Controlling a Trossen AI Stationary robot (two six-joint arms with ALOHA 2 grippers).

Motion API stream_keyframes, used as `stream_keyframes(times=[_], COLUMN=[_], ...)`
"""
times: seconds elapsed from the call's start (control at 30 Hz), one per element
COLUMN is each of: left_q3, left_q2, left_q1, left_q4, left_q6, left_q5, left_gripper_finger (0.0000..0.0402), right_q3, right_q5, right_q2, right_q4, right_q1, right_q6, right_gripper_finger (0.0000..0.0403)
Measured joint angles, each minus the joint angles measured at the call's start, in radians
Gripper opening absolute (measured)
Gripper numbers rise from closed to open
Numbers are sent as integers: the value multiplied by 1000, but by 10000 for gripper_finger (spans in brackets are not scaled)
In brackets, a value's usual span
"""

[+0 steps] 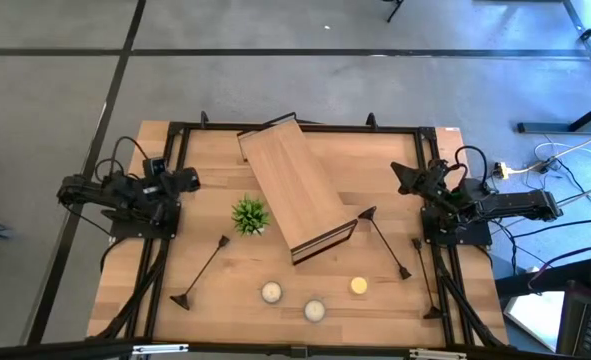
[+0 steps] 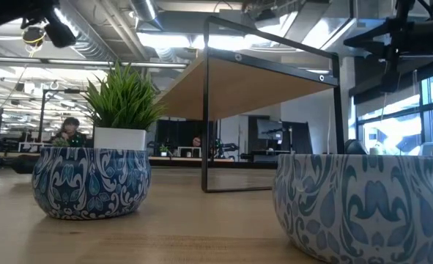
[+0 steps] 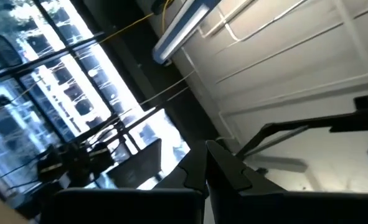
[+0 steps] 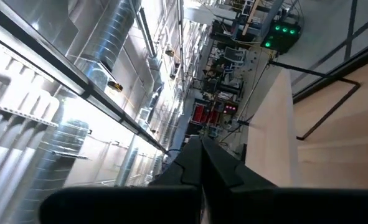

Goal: Pick & Place candle stick holders
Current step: Adjust the shelf on the table

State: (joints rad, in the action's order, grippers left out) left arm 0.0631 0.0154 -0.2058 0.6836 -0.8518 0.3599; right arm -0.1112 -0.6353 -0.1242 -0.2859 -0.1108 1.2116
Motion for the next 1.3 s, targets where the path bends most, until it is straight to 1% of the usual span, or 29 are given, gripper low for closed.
stream_keyframes(times=[0.07, 0.17, 0.2, 0.3, 0.37, 0.43, 0.53, 0.6, 0.73, 0.8, 0.87, 0.97, 1.07, 1.2, 1.3], left_q3=[0, 0, 1, 16, 33, 58, 115, 166, 282, 347, 417, 519, 592, 634, 637], left_q2=[0, 0, 0, 2, 15, 34, 80, 123, 239, 305, 367, 445, 502, 541, 551], left_q1=[0, 0, 0, 0, 0, 0, 0, 0, 0, 0, 0, 0, 0, 0, 0], left_q4=[32, 49, 50, 35, 31, 33, 46, 47, 46, 40, 15, -47, -95, -93, -95], left_q6=[0, 0, 0, 7, 28, 50, 104, 137, 189, 211, 244, 296, 334, 386, 371], left_q5=[-2, -14, -9, 49, 82, 78, 28, -9, -60, -86, -99, -92, -43, -44, -59], left_gripper_finger=[2, 2, 2, 2, 2, 2, 2, 2, 2, 2, 2, 2, 2, 2, 2], right_q3=[0, 0, 0, -3, -34, -91, -196, -273, -431, -508, -579, -681, -754, -795, -797], right_q5=[5, 48, 73, 170, 249, 322, 406, 464, 587, 627, 636, 630, 619, 613, 613], right_q2=[0, -1, -7, -37, -65, -100, -189, -272, -466, -559, -636, -717, -778, -823, -840], right_q4=[-46, -205, -279, -504, -559, -539, -448, -409, -400, -391, -364, -291, -201, -141, -119], right_q1=[0, 0, 0, 0, 0, 0, 0, 0, 0, 0, 0, 0, 0, 0, 0], right_q6=[-19, -160, -219, -390, -487, -555, -639, -694, -807, -852, -870, -887, -895, -881, -879], right_gripper_finger=[0, 0, 0, 0, 0, 0, 0, 0, 0, 0, 0, 0, 0, 0, 0])
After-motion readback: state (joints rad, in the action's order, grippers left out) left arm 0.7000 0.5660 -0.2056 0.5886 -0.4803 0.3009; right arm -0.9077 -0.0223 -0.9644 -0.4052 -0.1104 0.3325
